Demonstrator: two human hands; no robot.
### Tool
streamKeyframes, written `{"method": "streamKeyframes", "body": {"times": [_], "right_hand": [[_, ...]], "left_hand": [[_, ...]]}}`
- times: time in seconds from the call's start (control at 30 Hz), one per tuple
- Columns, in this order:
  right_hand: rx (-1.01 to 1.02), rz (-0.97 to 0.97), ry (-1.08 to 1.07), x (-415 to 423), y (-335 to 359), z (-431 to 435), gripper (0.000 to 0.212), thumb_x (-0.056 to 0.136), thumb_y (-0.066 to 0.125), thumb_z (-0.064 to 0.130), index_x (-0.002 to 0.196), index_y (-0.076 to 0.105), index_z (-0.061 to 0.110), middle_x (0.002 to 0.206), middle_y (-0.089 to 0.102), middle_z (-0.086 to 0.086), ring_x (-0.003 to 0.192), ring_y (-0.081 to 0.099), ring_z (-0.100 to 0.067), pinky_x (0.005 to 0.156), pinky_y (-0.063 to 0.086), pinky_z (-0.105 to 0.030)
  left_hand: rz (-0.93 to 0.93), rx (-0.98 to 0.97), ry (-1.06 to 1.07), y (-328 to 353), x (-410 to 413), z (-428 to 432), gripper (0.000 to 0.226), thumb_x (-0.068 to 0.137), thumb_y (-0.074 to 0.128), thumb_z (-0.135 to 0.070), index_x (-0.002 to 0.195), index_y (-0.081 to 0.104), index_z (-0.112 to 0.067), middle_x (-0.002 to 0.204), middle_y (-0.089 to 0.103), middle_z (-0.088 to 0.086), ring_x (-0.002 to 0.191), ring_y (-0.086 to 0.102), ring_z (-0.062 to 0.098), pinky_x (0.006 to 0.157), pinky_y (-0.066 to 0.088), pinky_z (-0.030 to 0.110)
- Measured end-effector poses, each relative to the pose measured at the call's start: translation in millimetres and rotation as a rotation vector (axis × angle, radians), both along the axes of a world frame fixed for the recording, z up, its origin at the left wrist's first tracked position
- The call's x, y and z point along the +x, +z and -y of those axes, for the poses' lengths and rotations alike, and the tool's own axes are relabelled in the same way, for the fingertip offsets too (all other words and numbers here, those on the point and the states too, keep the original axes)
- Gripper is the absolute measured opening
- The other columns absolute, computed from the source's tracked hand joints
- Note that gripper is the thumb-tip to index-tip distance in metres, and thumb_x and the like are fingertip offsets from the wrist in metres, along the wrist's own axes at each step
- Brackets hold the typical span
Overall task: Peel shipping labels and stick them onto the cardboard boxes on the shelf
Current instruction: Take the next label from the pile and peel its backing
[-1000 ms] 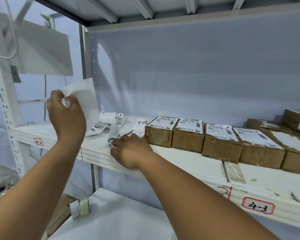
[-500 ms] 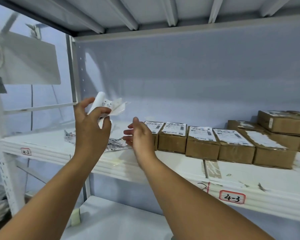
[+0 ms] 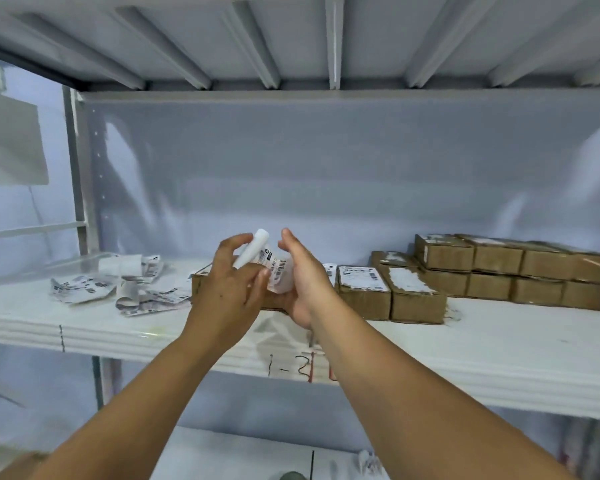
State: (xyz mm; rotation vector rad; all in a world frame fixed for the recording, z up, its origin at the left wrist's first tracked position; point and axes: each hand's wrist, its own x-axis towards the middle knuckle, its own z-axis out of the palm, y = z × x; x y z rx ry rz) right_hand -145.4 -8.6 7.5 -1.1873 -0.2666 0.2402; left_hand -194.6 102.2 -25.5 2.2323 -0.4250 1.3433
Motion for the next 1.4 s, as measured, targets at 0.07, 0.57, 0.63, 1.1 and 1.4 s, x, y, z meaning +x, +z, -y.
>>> {"method": "streamKeyframes", "body": {"times": [0.07,0.57,0.63,1.1,1.4], "right_hand": [[0.025,-0.01,-0.055,-1,0,23,0.013,0.092,0.059,0.03,0.097,0.059,0.019,0.092,0.065,-0.009,0.072,0.062,-0.023,0.079,0.054,-0.041],[-0.301,0.186,-0.217,11,-19,199,0.032,0.084,0.064,-0.003,0.111,0.06,0.014,0.088,0.067,-0.008,0.065,0.065,-0.016,0.049,0.051,-0.023],[-0.252,0.158,-0.179,13,-23,217,0.023,0.084,0.063,-0.005,0.098,0.063,0.013,0.083,0.067,-0.007,0.062,0.066,-0.014,0.05,0.051,-0.022],[-0.231,0.203,-0.272,21,-49,259,0.015,0.086,0.06,-0.005,0.093,0.064,0.007,0.078,0.068,-0.004,0.068,0.064,-0.015,0.059,0.051,-0.024],[0.197,-0.006,-0.481,19,-45,269,0.01,0.095,0.052,0.01,0.098,0.062,0.011,0.089,0.066,-0.007,0.074,0.06,-0.018,0.064,0.048,-0.027]], "left_hand": [[0.001,-0.023,-0.026,-2,5,22,0.017,0.093,0.055,-0.011,0.087,0.071,-0.009,0.135,0.039,0.006,0.089,0.039,-0.002,0.082,0.033,0.019],[-0.244,-0.657,-0.467,-2,41,174,0.044,0.097,0.043,-0.007,0.129,0.033,-0.035,0.095,0.06,0.0,0.074,0.063,0.015,0.062,0.048,0.024],[-0.291,-0.753,-0.575,-4,47,188,0.033,0.098,0.044,-0.014,0.121,0.04,-0.037,0.092,0.06,0.006,0.074,0.064,0.017,0.062,0.053,0.027],[-0.543,-0.28,-0.782,-24,56,209,0.078,0.085,0.064,-0.042,0.134,0.007,-0.064,0.141,0.04,-0.018,0.098,0.06,-0.004,0.092,0.05,0.033],[-0.703,-0.004,-0.511,-28,60,213,0.094,0.057,0.046,-0.086,0.14,0.017,-0.053,0.124,0.058,-0.012,0.105,0.062,0.013,0.097,0.045,0.038]]}}
